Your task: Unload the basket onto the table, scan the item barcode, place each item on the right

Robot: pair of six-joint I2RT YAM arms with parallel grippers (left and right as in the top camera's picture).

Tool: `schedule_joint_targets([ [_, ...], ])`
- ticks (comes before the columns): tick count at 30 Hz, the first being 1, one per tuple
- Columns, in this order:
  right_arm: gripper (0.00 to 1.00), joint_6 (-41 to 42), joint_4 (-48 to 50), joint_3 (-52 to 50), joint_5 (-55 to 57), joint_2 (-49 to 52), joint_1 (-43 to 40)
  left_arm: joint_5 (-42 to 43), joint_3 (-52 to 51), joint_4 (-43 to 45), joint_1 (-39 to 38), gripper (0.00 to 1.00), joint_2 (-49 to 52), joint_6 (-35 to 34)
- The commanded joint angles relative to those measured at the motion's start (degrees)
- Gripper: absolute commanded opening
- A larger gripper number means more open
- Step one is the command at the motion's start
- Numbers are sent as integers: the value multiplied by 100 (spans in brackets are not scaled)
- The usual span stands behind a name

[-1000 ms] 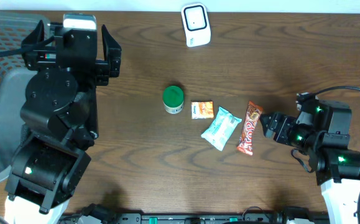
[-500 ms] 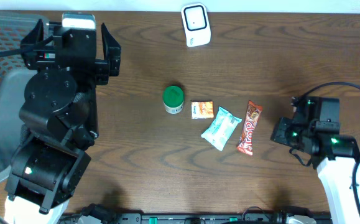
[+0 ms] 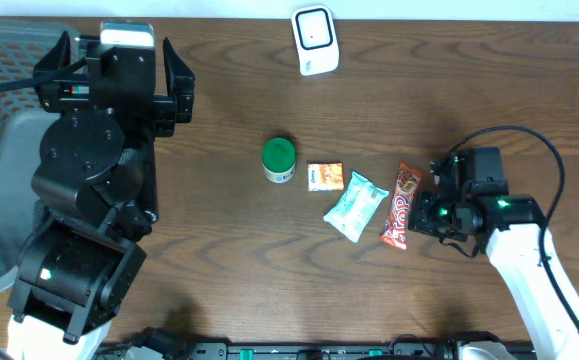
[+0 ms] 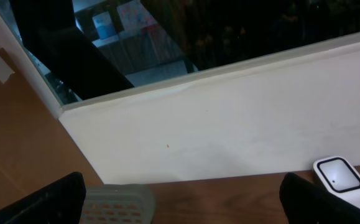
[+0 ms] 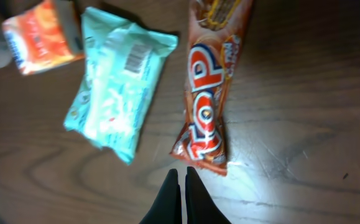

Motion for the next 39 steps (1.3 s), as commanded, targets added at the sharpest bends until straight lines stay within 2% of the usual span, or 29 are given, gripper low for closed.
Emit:
schedule_joint_targets([
  [1,1,251,98,66,256,278,44,-94,153,4,26,100,-35,76],
  [9,1,293,306,66,251,890,48,-94,153,4,26,100,-35,76],
  [28,1,337,688,66,249,1276,52,-92,149,-13,26,100,-35,76],
  [39,1,380,822,66,254,2149,579,-92,146,-17,26,100,-33,76],
])
